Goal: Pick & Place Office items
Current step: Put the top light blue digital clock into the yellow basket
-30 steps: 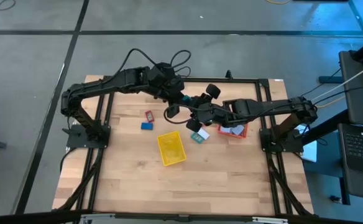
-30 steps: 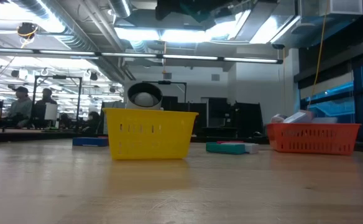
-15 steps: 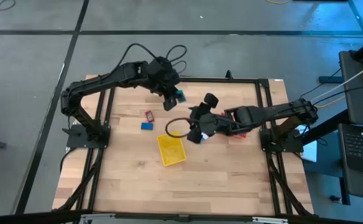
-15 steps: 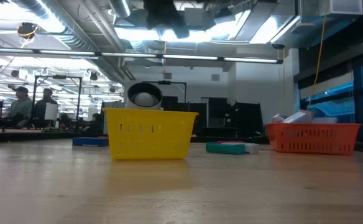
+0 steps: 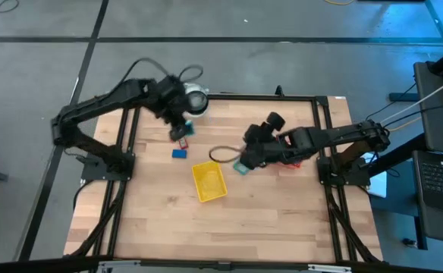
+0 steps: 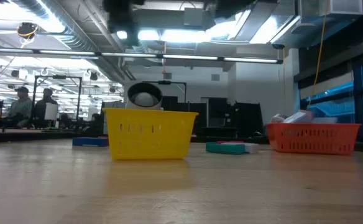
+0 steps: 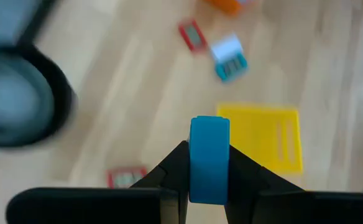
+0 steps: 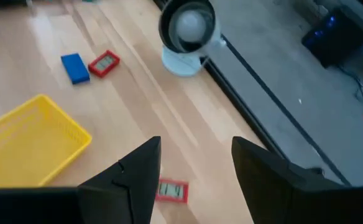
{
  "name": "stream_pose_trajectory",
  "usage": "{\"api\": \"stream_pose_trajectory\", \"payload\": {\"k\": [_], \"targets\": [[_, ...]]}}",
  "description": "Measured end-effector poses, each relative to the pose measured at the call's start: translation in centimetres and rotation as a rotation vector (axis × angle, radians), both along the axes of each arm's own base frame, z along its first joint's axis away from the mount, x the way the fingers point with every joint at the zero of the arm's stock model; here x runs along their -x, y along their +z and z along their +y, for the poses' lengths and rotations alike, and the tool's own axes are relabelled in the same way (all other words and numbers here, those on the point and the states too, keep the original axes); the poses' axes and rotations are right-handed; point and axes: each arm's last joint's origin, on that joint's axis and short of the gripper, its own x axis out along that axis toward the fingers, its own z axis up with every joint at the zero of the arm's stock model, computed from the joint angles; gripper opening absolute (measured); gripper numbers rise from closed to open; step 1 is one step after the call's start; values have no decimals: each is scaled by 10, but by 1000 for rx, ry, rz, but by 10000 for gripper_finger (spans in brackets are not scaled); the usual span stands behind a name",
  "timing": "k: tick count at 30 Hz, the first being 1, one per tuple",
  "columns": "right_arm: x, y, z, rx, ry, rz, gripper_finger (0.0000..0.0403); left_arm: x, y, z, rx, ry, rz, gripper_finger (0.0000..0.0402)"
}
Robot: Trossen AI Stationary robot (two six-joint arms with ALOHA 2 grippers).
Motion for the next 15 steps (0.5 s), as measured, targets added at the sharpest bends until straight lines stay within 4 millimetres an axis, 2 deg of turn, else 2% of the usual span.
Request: {"api": "stream_pose_trajectory", "payload": {"k": [4, 7, 11, 15], "targets": [[15, 5, 5, -16, -80, -40, 201, 28, -26, -29, 47, -79, 41, 60], [20, 9, 8, -52, -130, -109, 201, 37, -40, -47, 64, -166, -16, 60], [23, 11, 11, -96, -186, -179, 201, 23, -48, -67, 24, -275, -172, 60], [23, 9, 10, -133, -241, -214, 201, -5, -60, -78, -1, -325, -214, 60]]}}
